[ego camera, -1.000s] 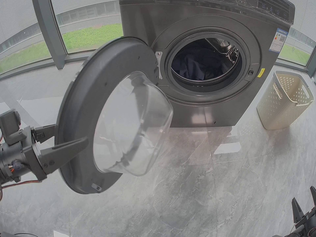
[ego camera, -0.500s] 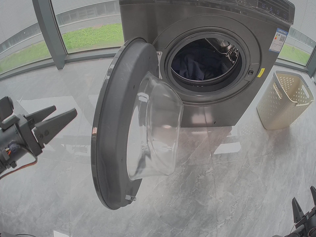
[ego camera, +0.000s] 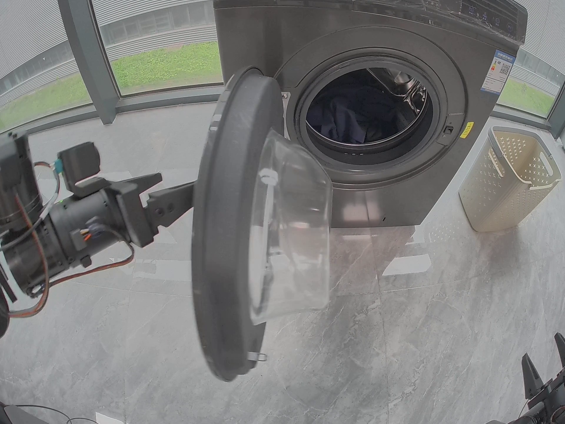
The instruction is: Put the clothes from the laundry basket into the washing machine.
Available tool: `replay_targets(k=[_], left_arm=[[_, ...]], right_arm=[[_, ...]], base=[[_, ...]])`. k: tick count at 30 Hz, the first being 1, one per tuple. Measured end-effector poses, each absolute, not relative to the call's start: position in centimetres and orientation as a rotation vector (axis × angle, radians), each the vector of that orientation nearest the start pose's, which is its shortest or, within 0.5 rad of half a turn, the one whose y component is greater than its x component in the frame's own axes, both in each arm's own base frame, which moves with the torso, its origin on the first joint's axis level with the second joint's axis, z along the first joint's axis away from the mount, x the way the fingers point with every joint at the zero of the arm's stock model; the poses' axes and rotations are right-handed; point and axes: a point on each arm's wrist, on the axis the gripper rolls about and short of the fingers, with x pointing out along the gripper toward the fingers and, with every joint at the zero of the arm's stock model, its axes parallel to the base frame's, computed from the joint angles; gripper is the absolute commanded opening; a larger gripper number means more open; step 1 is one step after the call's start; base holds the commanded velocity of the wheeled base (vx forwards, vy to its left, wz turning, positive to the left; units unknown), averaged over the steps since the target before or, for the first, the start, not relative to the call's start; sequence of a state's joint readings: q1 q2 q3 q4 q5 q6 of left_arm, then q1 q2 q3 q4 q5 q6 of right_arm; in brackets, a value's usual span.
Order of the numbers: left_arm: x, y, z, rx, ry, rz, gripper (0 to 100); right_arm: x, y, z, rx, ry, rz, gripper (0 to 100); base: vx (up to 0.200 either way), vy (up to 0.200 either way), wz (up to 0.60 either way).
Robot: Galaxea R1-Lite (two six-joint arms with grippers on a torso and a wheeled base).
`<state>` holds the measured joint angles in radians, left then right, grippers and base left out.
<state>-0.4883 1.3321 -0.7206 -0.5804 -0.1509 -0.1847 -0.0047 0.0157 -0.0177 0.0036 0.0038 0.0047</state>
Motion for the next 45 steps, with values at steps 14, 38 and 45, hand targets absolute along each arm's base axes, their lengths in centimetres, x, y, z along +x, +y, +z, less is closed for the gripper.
replay_targets(k=[14,38,45], left_arm=[[27.9,-20.7,27.8,-0.221,-0.058,-0.734,100],[28.4,-21.4,24.9,-0.282,0.048,-0.634,100],[21.1,-15.9,25.3,-0.189,0.108,-0.641,100]], right_arm=[[-2.3,0.0,8.0,0.005,0.002,0.0,100],[-2.3,0.0,8.0,0.004,0.002,-0.001,100],[-2.3,0.0,8.0,0.005,0.002,0.0,100]], base=[[0.0,0.0,0.0],[0.0,0.0,0.0],[0.0,0.0,0.0]])
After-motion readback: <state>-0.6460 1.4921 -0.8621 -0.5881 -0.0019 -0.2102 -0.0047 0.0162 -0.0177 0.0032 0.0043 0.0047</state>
